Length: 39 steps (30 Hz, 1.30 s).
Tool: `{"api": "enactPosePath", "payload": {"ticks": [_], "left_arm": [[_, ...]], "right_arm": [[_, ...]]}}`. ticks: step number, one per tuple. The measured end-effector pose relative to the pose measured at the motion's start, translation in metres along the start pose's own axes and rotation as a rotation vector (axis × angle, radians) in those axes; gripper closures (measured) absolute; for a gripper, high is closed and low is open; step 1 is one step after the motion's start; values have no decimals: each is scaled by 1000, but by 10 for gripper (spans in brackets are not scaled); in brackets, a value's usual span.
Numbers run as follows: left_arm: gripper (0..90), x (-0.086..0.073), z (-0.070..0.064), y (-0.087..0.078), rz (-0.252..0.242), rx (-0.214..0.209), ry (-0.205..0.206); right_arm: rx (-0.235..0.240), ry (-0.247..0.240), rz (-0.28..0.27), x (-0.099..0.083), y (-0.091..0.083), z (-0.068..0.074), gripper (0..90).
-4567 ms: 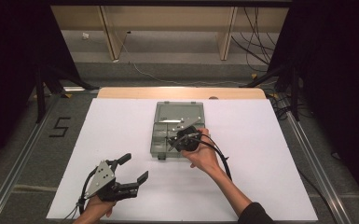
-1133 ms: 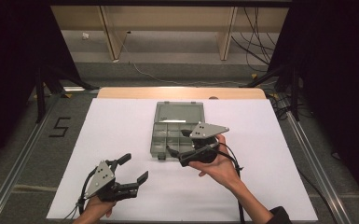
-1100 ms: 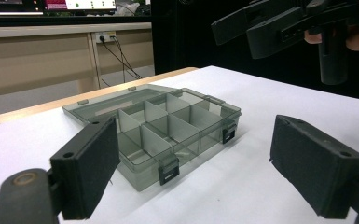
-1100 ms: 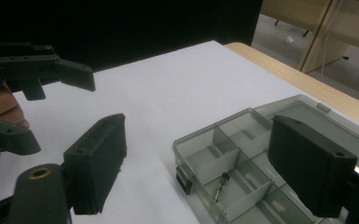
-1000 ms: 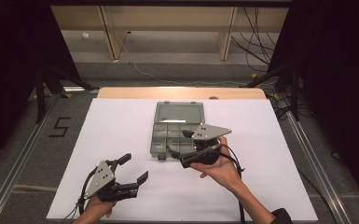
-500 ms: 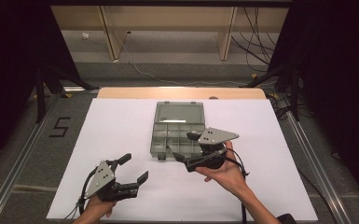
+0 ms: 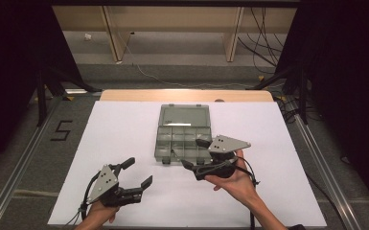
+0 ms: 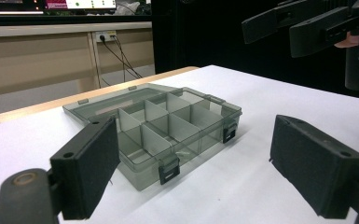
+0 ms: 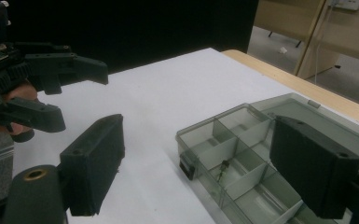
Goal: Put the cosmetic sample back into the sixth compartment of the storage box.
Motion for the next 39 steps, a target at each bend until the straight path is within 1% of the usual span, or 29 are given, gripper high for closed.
{"api": "enactPosePath", "payload": {"ticks": [1,2,4,6,7,8,9,11,13,14,15,17,20,22,24,25,26,27,28,29,30,31,32,34,35,36,37,39], "left_arm": [[151,0,0,0,0,0,0],[151,0,0,0,-1,0,0],[151,0,0,0,-1,0,0],[151,0,0,0,-1,1,-1],[151,0,0,0,-1,1,-1],[151,0,0,0,-1,1,-1],[151,0,0,0,-2,1,0],[151,0,0,0,-2,1,3],[151,1,0,0,-2,1,2],[151,1,0,0,-2,1,2],[151,1,0,0,-2,1,3],[151,1,0,0,-2,0,3],[151,1,0,0,-3,0,2],[151,1,0,0,-3,0,3],[151,1,0,0,-3,0,2],[151,1,0,0,-2,0,3],[151,1,0,0,-2,0,3],[151,1,0,0,-2,0,3],[151,1,0,0,-3,0,3],[151,1,0,0,-2,0,4],[151,1,0,0,-3,0,4],[151,1,0,0,-2,0,4],[151,1,0,0,-2,-1,5],[151,1,0,0,-3,0,4],[151,1,0,0,-2,0,5],[151,1,0,0,-3,0,4],[151,1,0,0,-3,0,4],[151,1,0,0,-2,0,5]], "right_arm": [[-8,-2,-3,0,-1,0,191],[-9,-17,-16,1,-1,-1,192],[-8,-4,-16,0,-3,0,195],[-14,-17,-16,-1,-5,-1,197],[-7,-6,-11,-3,-5,1,198],[-8,-6,-19,-3,-5,1,198],[-18,-16,-13,-4,-7,0,199],[-18,-9,-14,-7,-8,1,199],[-17,-18,-31,-7,-9,1,200],[-13,-13,-25,-8,-10,2,200],[-17,-19,-21,-9,-12,1,199],[-18,-17,-34,-9,-13,2,199],[-27,-23,-38,-11,-18,2,199],[-17,-8,-48,-13,-19,4,199],[-31,-20,-38,-16,-23,2,198],[-28,-12,-51,-18,-24,3,199],[-28,-12,-51,-18,-24,3,199],[-36,-5,-42,-21,-28,3,199],[-36,-5,-42,-21,-28,3,199],[-28,-6,-53,-21,-28,4,199],[-38,-14,-47,-22,-30,3,199],[-36,-7,-48,-23,-31,4,199],[-39,-13,-60,-23,-31,4,199],[-32,0,-49,-26,-33,6,198],[-29,-7,-61,-26,-33,6,198],[-35,-7,-53,-27,-34,6,198],[-39,5,-56,-28,-35,7,197],[-44,5,-59,-29,-36,6,195]]}}
Point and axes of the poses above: each handheld gripper's, and its own axes: y roughly forward along the jaws, x roughly out of its top, z roughly to its left, the point moved 9 cm from there along y, roughly forward along the jaws, and after that the axes turned 10 degrees about x, right-handed, at the moved point
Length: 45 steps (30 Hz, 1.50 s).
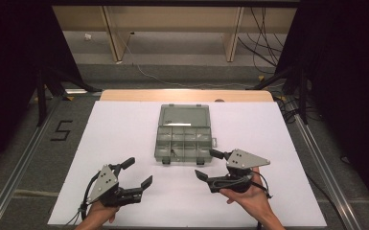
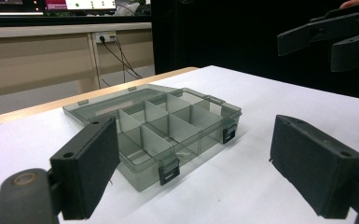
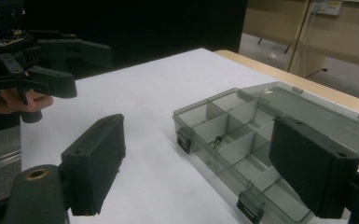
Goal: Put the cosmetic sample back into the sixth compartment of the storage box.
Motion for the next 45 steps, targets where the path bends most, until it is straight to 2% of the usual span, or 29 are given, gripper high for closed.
{"api": "enactPosePath", "payload": {"ticks": [1,6,7,8,13,15,20,21,24,26,27,29,30,33,35,37,39,42,45], "left_arm": [[150,0,0,0,0,0,0],[151,0,0,0,1,0,-1],[151,0,0,0,1,0,-1],[151,0,0,0,2,0,0],[150,0,0,0,2,0,-1],[151,0,0,0,2,-1,-2],[151,-1,0,0,3,-1,-4],[151,-1,0,0,3,-1,-4],[151,-1,0,0,2,0,-7],[151,-1,0,0,3,0,-7],[151,-1,0,0,3,0,-6],[151,-1,0,0,3,-1,-4],[151,-1,0,0,3,0,-5],[151,-1,0,0,3,1,-7],[150,-1,0,0,3,1,-9],[151,0,0,0,2,0,-5],[151,-1,0,0,2,0,-1],[151,0,0,0,1,0,0],[151,-1,0,0,2,0,0]], "right_arm": [[-2,-9,-1,0,-1,-1,194],[4,19,1,-5,-7,0,180],[-10,-1,-7,-5,-8,-2,178],[-6,15,-5,-6,-9,-1,175],[-18,1,-13,-10,-10,-2,165],[-13,19,1,-13,-11,0,164],[-23,15,4,-17,-15,-1,162],[-23,26,5,-19,-16,0,162],[-38,12,-1,-21,-19,-2,162],[-27,37,19,-25,-21,0,161],[-27,42,6,-25,-21,1,161],[-26,47,16,-27,-23,1,161],[-34,28,9,-27,-24,-1,161],[-33,41,-1,-29,-25,0,161],[-39,31,-5,-30,-26,0,161],[-31,59,3,-33,-28,3,161],[-41,40,11,-34,-30,1,161],[-39,49,17,-36,-31,3,161],[-49,30,-2,-35,-32,1,161]]}}
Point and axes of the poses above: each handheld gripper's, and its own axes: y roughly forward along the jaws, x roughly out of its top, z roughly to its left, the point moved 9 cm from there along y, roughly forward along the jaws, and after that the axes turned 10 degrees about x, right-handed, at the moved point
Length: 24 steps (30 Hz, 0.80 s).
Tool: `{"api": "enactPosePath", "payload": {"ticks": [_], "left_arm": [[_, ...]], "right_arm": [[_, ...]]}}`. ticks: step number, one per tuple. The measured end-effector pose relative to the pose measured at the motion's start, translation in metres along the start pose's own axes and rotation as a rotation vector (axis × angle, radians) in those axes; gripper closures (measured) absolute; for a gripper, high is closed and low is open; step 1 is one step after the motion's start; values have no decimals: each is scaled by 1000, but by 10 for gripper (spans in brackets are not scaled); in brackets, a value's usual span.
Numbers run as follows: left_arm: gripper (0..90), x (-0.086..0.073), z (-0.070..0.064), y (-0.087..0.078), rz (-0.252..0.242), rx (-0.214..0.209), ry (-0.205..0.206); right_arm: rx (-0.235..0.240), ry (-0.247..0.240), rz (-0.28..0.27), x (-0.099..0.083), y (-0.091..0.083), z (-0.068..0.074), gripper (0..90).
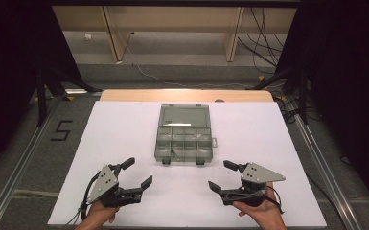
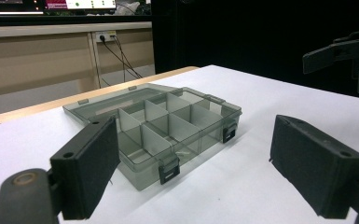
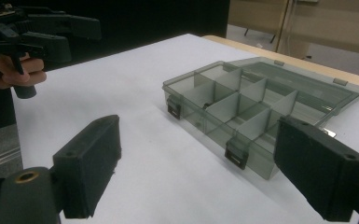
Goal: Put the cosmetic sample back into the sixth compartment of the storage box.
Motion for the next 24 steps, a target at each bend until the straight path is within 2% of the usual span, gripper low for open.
{"api": "enactPosePath", "payload": {"ticks": [4,7,9,24], "left_arm": [[151,0,-1,0,1,-3,-1],[151,0,-1,0,1,-2,-1],[151,0,-1,0,1,-2,1],[151,0,-1,0,0,-2,-2]], "right_arm": [[4,3,20,-1,0,2,161],[17,-2,4,0,3,4,161],[6,6,28,-2,1,3,161],[-2,-3,18,0,0,1,161]]}}
Point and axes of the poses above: each handheld gripper's, and its own axes: y roughly forward along the jaws, x roughly out of its top, z roughly to its left, the point moved 9 cm from there along y, roughly forward along the jaws, and after that the axes turned 10 degrees about x, right-handed, at the moved point
